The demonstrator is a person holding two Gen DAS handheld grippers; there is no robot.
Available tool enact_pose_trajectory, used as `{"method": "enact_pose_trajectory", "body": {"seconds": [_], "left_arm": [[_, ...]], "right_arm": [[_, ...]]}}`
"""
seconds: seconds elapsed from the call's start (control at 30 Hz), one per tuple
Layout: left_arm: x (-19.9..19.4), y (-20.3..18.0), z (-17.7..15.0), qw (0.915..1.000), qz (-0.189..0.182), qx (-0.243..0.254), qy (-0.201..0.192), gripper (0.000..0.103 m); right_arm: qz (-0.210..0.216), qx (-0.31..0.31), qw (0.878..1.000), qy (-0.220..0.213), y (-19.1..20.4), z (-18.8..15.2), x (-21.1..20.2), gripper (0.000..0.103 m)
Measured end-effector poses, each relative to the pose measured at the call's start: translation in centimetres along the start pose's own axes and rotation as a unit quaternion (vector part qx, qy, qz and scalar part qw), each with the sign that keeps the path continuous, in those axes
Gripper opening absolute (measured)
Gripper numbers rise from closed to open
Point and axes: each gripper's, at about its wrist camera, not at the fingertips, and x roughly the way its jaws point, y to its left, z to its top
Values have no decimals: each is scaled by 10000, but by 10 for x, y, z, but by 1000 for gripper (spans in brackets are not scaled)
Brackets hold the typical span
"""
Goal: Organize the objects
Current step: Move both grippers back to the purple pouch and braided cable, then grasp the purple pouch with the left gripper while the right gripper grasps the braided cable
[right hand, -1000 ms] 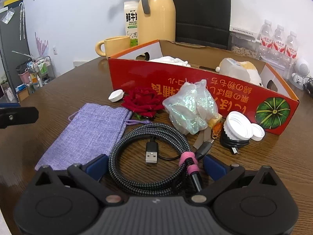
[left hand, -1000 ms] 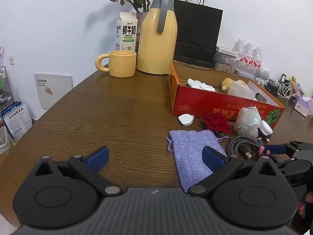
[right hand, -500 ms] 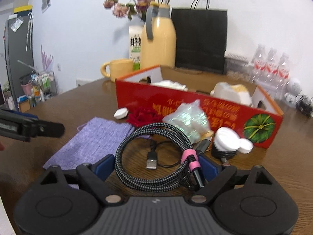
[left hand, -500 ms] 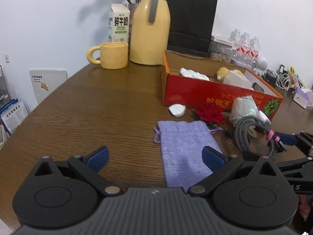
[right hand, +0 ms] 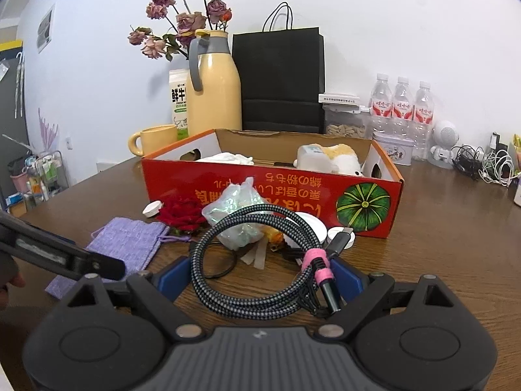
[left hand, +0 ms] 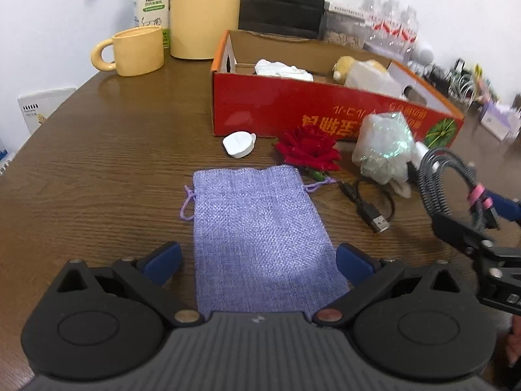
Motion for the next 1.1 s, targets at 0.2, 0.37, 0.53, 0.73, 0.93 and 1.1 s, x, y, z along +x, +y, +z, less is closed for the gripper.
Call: {"method": "enact_pose_trajectory", "body": {"seconds": [0.2, 0.37, 0.53, 0.73, 0.93, 1.1], "left_arm": [[3, -7, -6, 9994, 206, 200, -194, 103], [3, -10, -9, 9989, 219, 253, -334, 103], [3, -14, -12, 9983, 214, 327, -431, 102], [-9, -22, -19, 9968, -2, 530, -600, 64], [-18, -29, -29, 9949, -160, 655, -750, 25], [-26, -26, -32, 9937, -329, 623, -871, 13]], "right_arm": [[39, 4, 10000, -14, 0, 0, 0, 91], [34, 3, 10000, -33, 0, 0, -1, 91], [31, 5, 10000, -35, 0, 0, -1, 91], [13, 23, 10000, -26, 0, 0, -1, 91], [-12, 39, 10000, -13, 0, 1, 0, 91], [-44, 31, 10000, -27, 0, 1, 0, 91]]}}
